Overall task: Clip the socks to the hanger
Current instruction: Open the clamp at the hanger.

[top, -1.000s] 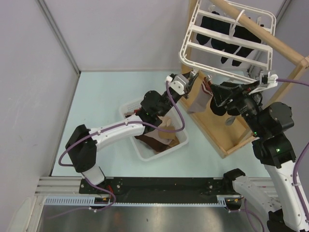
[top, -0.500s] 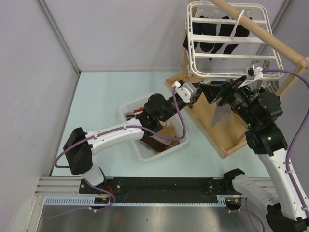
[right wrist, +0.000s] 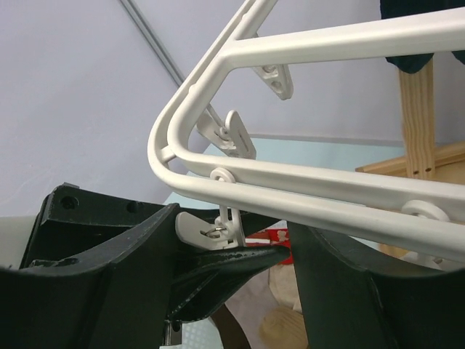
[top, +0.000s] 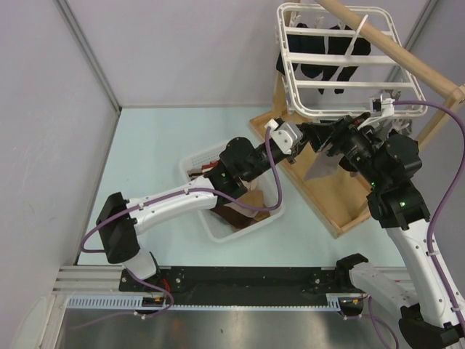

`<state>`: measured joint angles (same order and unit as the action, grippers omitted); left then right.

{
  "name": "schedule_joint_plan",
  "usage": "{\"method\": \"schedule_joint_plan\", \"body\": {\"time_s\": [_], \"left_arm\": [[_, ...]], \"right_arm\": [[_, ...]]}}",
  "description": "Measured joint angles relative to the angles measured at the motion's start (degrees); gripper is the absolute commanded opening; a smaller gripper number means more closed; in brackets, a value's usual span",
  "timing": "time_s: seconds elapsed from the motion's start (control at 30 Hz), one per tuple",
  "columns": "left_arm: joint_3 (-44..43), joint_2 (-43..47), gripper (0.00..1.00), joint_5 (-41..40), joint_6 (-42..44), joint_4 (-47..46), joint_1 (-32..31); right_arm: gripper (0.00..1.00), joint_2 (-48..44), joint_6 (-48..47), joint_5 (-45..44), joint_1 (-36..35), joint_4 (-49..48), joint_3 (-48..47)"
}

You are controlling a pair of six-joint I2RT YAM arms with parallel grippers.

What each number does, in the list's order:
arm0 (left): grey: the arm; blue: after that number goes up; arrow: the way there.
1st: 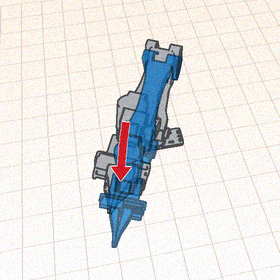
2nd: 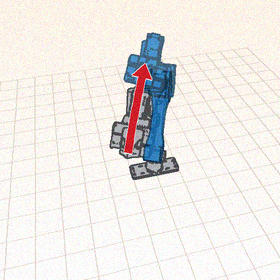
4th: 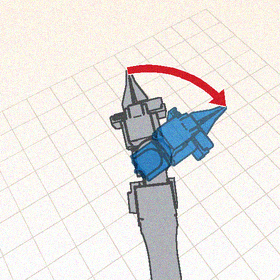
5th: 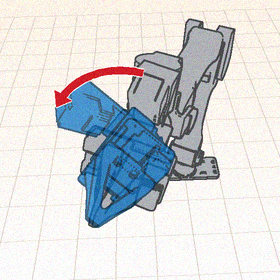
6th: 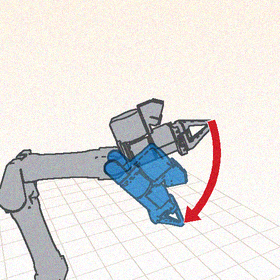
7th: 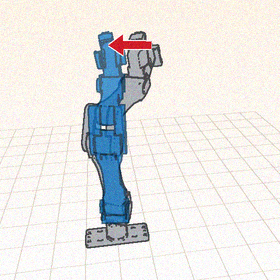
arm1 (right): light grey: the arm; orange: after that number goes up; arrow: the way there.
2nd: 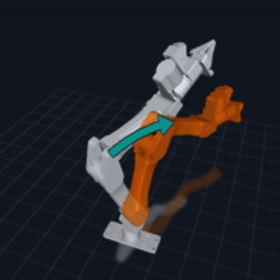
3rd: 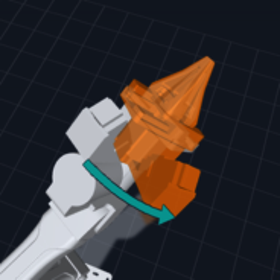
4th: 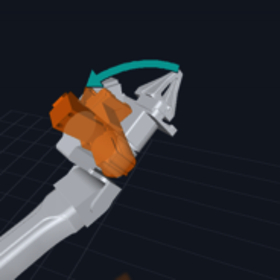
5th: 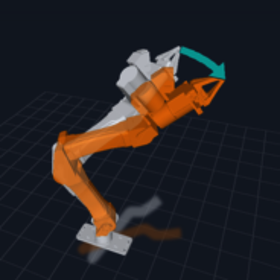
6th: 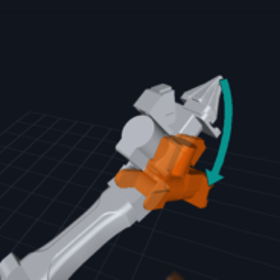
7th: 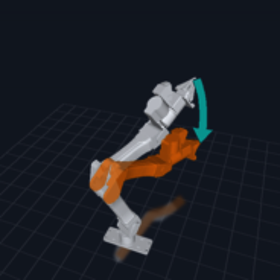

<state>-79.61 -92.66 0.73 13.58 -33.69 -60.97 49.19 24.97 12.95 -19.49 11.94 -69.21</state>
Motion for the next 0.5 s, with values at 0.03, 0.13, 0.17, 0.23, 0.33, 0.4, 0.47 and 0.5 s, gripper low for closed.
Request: {"method": "schedule_joint_plan", "body": {"time_s": [0.03, 0.13, 0.17, 0.23, 0.33, 0.4, 0.47, 0.5], "left_arm": [[-0.3, 0.0, 0.10, -0.1, 0.1, 0.5, -0.2], [-1.5, -0.6, 0.10, -0.6, 0.6, 2.1, -0.8], [-2.2, -0.9, 0.10, -0.9, 1.0, 2.8, -1.1], [-3.0, -1.5, 0.10, -1.7, 1.7, 3.8, -1.5], [-3.8, -1.8, 0.10, -2.4, 2.1, 4.9, -2.0], [-4.1, -1.9, 0.12, -3.1, 2.5, 5.9, -2.1], [-4.3, -1.9, 0.20, -3.6, 2.5, 6.5, -2.3], [-4.3, -2.0, 0.23, -3.8, 2.5, 6.8, -2.4]], "right_arm": [[0.64, 0.0, 0.0, 0.0, 0.0, -0.1, 0.0], [0.59, 0.0, 0.1, 0.0, 0.1, -0.4, 0.0], [0.58, 0.0, 0.0, -0.1, 0.1, -0.5, 0.0], [0.53, 0.0, -0.1, -0.5, 0.3, -0.5, 0.0], [0.45, 0.0, -0.5, -1.5, 0.4, -0.1, 0.0], [0.42, -0.1, -0.6, -1.4, 0.3, 0.0, 0.0], [0.35, -0.2, -0.6, -1.5, 0.1, 0.1, 0.0], [0.33, -0.3, -0.9, -1.6, 0.1, 0.3, 0.0]]}}
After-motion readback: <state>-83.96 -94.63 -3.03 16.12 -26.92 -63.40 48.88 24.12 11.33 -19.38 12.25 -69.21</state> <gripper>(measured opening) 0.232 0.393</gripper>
